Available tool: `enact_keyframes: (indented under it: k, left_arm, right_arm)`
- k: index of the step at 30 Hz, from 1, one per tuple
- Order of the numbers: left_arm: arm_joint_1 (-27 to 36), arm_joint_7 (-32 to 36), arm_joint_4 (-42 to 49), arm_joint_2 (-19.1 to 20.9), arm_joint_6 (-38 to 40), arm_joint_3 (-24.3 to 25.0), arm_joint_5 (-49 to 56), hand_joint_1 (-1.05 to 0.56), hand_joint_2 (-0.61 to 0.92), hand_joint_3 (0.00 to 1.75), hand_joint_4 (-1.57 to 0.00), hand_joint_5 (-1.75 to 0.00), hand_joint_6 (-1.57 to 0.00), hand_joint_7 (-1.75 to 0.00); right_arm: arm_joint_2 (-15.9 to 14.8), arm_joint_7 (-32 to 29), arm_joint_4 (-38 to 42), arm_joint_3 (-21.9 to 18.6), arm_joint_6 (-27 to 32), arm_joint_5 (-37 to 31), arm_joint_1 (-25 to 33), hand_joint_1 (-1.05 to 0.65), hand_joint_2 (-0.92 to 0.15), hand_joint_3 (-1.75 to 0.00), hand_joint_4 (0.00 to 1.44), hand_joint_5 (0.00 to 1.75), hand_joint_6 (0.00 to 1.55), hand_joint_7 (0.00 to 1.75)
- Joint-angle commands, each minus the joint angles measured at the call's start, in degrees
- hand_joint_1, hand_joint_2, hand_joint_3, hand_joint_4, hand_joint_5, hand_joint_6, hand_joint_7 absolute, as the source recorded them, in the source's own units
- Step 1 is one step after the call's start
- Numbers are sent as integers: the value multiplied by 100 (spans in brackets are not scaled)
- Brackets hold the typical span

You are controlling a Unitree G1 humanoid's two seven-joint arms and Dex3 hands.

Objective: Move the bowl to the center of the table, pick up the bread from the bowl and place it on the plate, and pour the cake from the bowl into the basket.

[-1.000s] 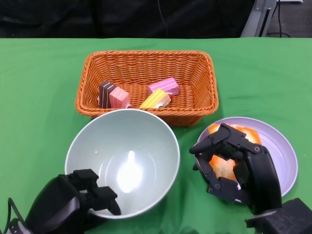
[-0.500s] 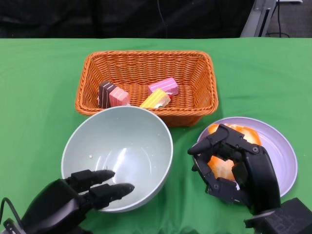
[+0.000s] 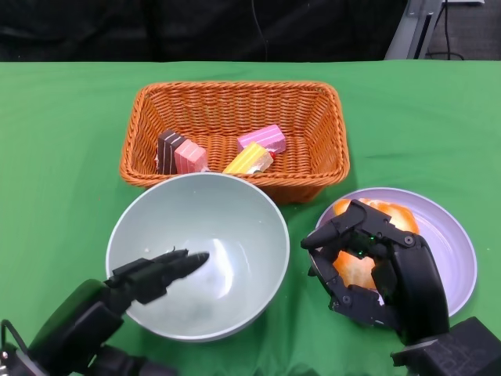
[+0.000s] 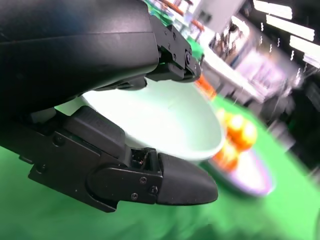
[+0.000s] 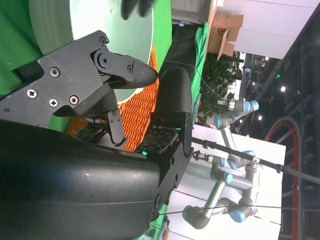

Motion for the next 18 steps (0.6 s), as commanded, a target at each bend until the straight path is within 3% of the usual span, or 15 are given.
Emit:
enact_keyframes:
  k: [1, 6, 15, 16, 18]
  left_arm:
    - [122, -317, 119, -307, -206, 433, -622, -98, 92, 66, -61, -11, -64, -6]
    - [261, -896, -118, -804, -26, 930, -1498, -79, 92, 77, -90, -15, -87, -7]
    - [392, -2578, -877, -1465, 1014, 1738, -3436, -55, 92, 43, -104, -20, -91, -4]
    - [398, -2713, -939, -1531, 1139, 1838, -3554, -50, 92, 35, -103, -28, -93, -4]
    - [417, -2877, -1042, -1674, 1340, 2035, -3665, -43, 92, 26, -89, -65, -98, -4]
  right_arm:
    - [-37, -19, 70, -40, -90, 31, -46, -19, -65, -72, 73, 147, 72, 116]
    - [-25, -8, 152, -46, -168, 73, -69, -19, -65, -72, 73, 147, 73, 116]
    - [-20, -6, 355, -81, -290, 121, -134, -21, -62, -75, 73, 150, 74, 116]
    - [-28, 15, 380, -83, -303, 142, -140, -20, -62, -76, 73, 150, 73, 116]
    - [-40, 44, 440, -91, -339, 173, -157, -20, -62, -76, 73, 150, 73, 116]
